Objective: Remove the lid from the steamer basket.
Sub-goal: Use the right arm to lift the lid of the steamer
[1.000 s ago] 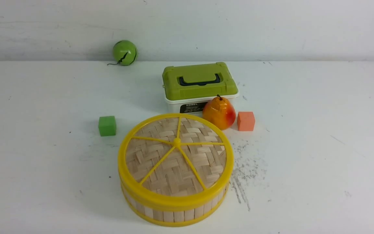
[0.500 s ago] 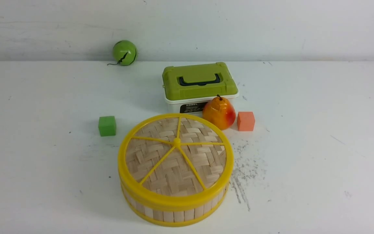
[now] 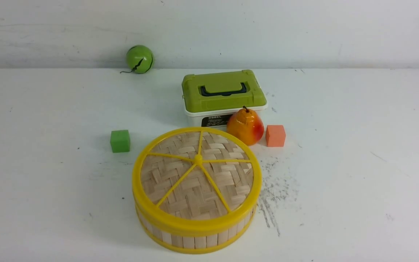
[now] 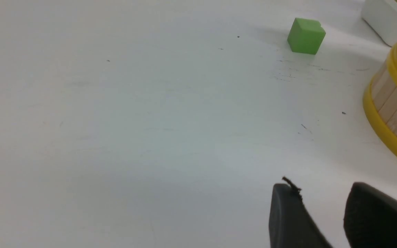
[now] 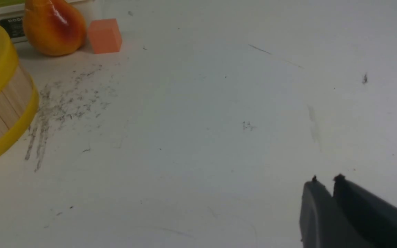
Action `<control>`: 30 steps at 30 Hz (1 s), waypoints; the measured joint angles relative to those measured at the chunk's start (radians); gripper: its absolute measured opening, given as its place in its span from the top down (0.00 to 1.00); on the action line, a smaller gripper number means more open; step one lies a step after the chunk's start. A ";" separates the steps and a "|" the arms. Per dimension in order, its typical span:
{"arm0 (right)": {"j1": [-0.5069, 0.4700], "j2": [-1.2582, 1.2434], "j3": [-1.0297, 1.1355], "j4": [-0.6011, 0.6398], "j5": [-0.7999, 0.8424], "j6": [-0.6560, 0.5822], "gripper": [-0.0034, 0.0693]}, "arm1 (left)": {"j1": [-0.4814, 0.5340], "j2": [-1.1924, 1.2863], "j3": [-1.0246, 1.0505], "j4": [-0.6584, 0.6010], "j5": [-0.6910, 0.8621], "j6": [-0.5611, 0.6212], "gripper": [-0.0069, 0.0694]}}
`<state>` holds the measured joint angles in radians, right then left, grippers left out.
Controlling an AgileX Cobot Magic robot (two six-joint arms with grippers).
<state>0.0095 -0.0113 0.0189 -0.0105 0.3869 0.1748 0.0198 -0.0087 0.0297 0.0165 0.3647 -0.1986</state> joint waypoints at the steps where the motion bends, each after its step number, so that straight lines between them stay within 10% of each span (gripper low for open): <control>1: 0.000 0.000 0.000 0.000 0.000 0.000 0.86 | 0.000 0.000 0.000 0.000 0.000 0.000 0.60; 7: 0.000 0.000 0.000 0.039 0.000 0.014 0.85 | 0.000 0.000 0.000 -0.001 0.000 0.000 0.60; 17: 0.000 0.000 0.008 0.760 0.021 0.413 0.84 | 0.000 0.000 0.000 -0.005 0.001 0.000 0.60; 30: 0.000 0.002 -0.068 0.709 0.089 -0.017 0.82 | 0.000 0.000 0.000 -0.008 0.001 0.000 0.60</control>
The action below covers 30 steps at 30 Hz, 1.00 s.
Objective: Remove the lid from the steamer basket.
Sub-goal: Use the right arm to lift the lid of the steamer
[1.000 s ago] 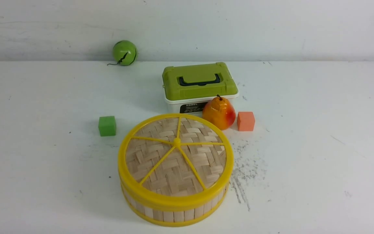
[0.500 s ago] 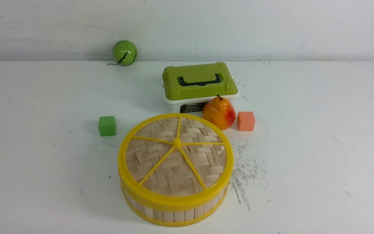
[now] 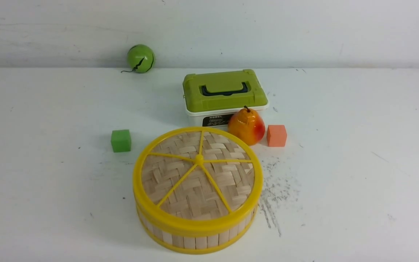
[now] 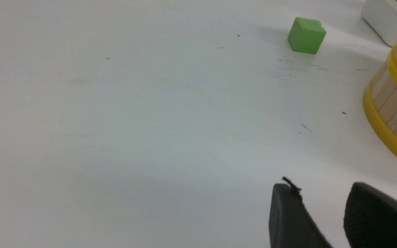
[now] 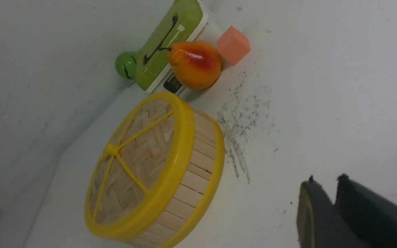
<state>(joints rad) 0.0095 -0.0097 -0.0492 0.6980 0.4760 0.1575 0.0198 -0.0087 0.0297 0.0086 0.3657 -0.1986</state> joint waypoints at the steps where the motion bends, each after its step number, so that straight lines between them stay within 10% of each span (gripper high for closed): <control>1: 0.000 0.010 -0.038 -0.003 0.018 -0.044 0.82 | 0.000 0.000 0.000 0.000 0.000 0.000 0.60; 7: 0.000 0.343 -0.466 -0.148 0.323 -0.435 0.90 | 0.000 0.000 0.000 0.000 -0.001 0.000 0.60; 13: 0.001 0.729 -0.887 -0.211 0.600 -0.576 0.98 | 0.000 0.000 0.000 0.000 -0.001 0.000 0.60; 30: 0.572 1.474 -1.476 -0.533 0.772 -0.437 0.96 | 0.000 0.000 0.000 0.000 -0.003 0.000 0.60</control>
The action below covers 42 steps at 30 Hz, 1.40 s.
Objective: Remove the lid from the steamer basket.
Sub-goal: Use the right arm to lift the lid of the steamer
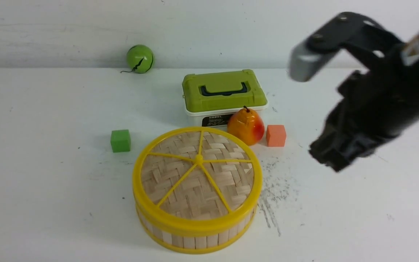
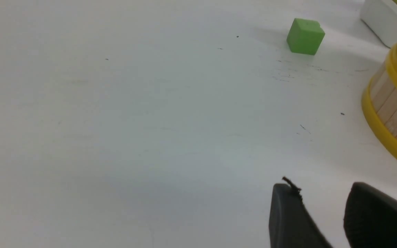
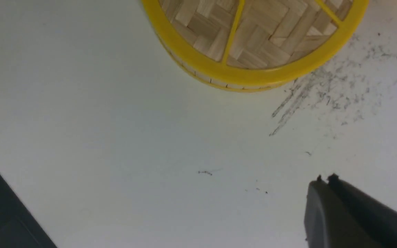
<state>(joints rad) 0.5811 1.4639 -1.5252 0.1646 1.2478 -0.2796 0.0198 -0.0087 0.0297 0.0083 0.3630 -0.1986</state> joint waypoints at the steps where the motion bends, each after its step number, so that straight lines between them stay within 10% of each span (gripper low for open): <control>1: 0.016 0.043 -0.030 -0.015 0.000 0.012 0.95 | 0.000 0.000 0.000 0.000 0.000 0.000 0.60; 18: 0.088 0.571 -0.468 -0.019 -0.012 0.094 0.35 | 0.000 0.000 0.000 0.000 -0.001 0.000 0.60; 42: 0.088 0.672 -0.491 -0.028 -0.127 0.145 0.81 | 0.000 0.000 0.000 -0.001 -0.004 0.000 0.60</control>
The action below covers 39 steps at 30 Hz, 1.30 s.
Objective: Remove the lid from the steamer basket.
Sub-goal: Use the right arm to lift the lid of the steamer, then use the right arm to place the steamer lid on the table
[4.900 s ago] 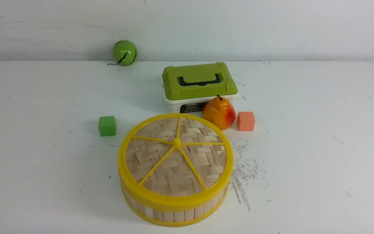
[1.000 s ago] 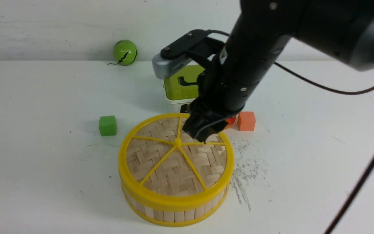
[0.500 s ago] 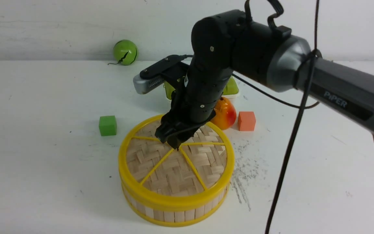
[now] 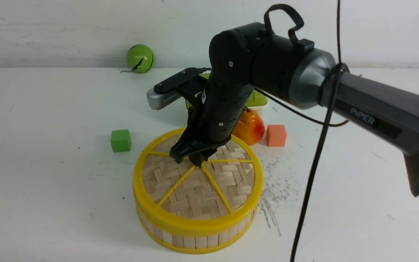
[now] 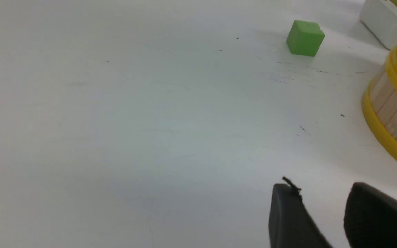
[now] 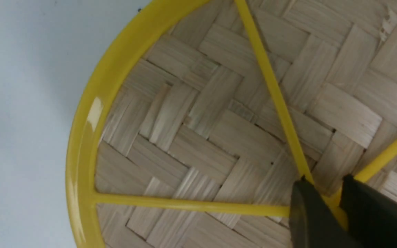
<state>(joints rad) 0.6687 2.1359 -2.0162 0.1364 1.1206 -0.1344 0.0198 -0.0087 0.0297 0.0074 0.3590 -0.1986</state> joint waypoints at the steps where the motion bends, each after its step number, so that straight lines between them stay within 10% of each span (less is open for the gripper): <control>1: 0.000 -0.013 0.001 -0.001 0.007 0.000 0.81 | 0.000 0.000 0.000 0.000 0.000 0.000 0.60; 12: -0.013 -0.318 0.037 -0.215 0.126 0.001 0.81 | 0.000 0.000 0.000 0.000 -0.001 0.000 0.60; 23: -0.292 -0.617 0.460 -0.216 0.128 0.068 0.81 | 0.000 0.000 0.000 0.000 -0.001 0.000 0.60; 39: -0.449 -0.460 0.832 -0.094 -0.320 0.070 0.81 | 0.000 0.000 0.000 0.000 -0.001 0.000 0.59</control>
<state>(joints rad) 0.2196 1.6761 -1.1846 0.0426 0.8006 -0.0640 0.0198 -0.0087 0.0297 0.0074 0.3582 -0.1986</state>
